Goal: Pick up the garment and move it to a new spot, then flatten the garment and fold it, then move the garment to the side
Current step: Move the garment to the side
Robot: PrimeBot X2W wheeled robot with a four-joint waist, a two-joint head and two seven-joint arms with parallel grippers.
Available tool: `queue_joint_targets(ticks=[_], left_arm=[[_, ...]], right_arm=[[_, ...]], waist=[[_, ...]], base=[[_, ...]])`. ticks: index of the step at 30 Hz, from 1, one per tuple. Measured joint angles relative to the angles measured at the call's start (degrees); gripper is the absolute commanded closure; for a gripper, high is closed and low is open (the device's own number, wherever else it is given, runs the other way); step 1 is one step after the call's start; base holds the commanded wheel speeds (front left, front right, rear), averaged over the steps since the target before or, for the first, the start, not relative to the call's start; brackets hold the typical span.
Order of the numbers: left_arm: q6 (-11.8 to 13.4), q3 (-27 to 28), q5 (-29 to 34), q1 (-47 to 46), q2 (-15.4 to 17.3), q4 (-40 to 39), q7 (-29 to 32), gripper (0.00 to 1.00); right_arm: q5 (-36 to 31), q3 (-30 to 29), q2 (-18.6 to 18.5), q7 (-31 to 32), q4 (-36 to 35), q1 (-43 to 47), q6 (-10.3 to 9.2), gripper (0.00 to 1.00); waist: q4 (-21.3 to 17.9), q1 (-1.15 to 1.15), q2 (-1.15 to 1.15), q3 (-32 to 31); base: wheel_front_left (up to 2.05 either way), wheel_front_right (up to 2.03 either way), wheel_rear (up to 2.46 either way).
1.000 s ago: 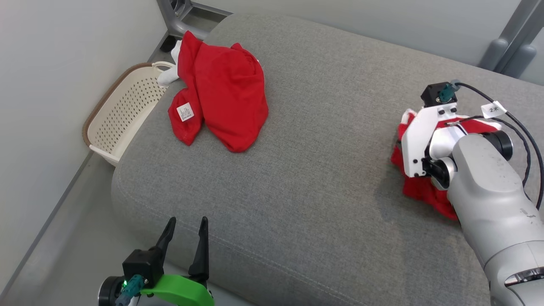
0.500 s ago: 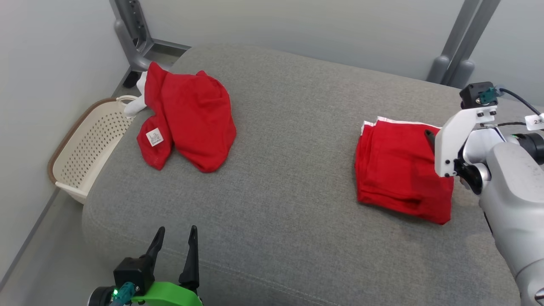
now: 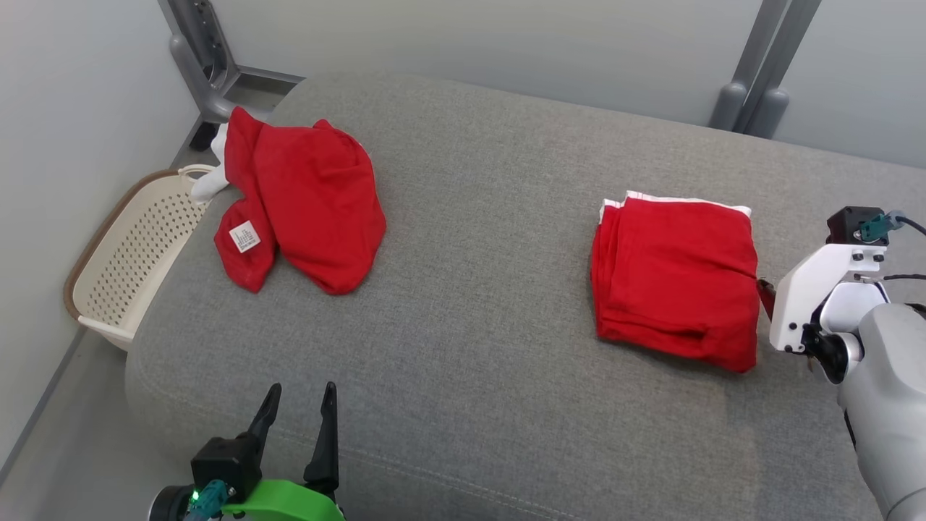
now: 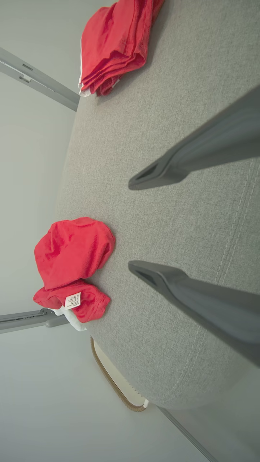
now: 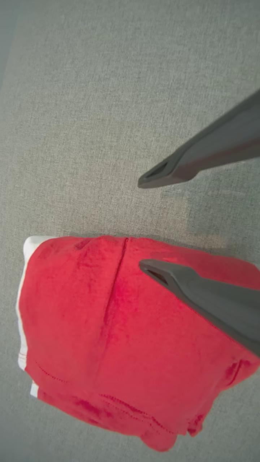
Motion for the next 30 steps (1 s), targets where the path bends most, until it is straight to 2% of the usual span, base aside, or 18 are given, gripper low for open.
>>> queue_joint_targets(ticks=[11,18,19,21,22,30], left_arm=[[0.03,-0.97,0.15,-1.41,-0.35,-0.46,-0.18,0.00],[0.11,-1.25,0.16,-2.31,-0.74,-0.35,-0.48,0.00],[0.11,-1.26,0.16,-2.35,-0.76,-0.27,-0.53,0.00],[0.11,-1.35,0.16,-2.37,-0.82,0.00,-0.56,0.00],[0.20,-1.38,0.16,-2.41,-0.90,0.11,-0.59,0.00],[0.36,-1.33,0.05,-2.63,-0.94,0.56,-0.96,0.00]], right_arm=[[-2.83,-8.94,2.64,0.40,2.64,-2.15,-0.01,0.00],[-4.24,-11.82,4.27,1.32,4.54,-3.42,0.00,0.00],[-4.68,-12.24,4.28,1.53,4.83,-3.69,0.00,0.25],[-5.89,-13.00,4.27,1.74,5.19,-4.00,0.00,0.96],[-6.17,-13.29,4.30,1.74,5.32,-4.13,0.00,1.00],[-8.91,-12.33,4.95,1.48,5.42,-4.63,0.04,1.00]], waist=[[1.89,0.00,0.00,4.41],[3.35,0.00,0.00,7.27],[3.54,0.00,0.00,7.48],[3.79,0.00,0.00,7.77],[3.83,0.00,0.00,7.83],[2.05,0.00,0.00,7.11]], base=[[0.00,0.00,0.00],[0.00,0.00,0.00],[0.00,0.00,0.00],[0.00,0.00,0.00],[0.00,0.00,0.00],[0.00,0.00,0.00]])
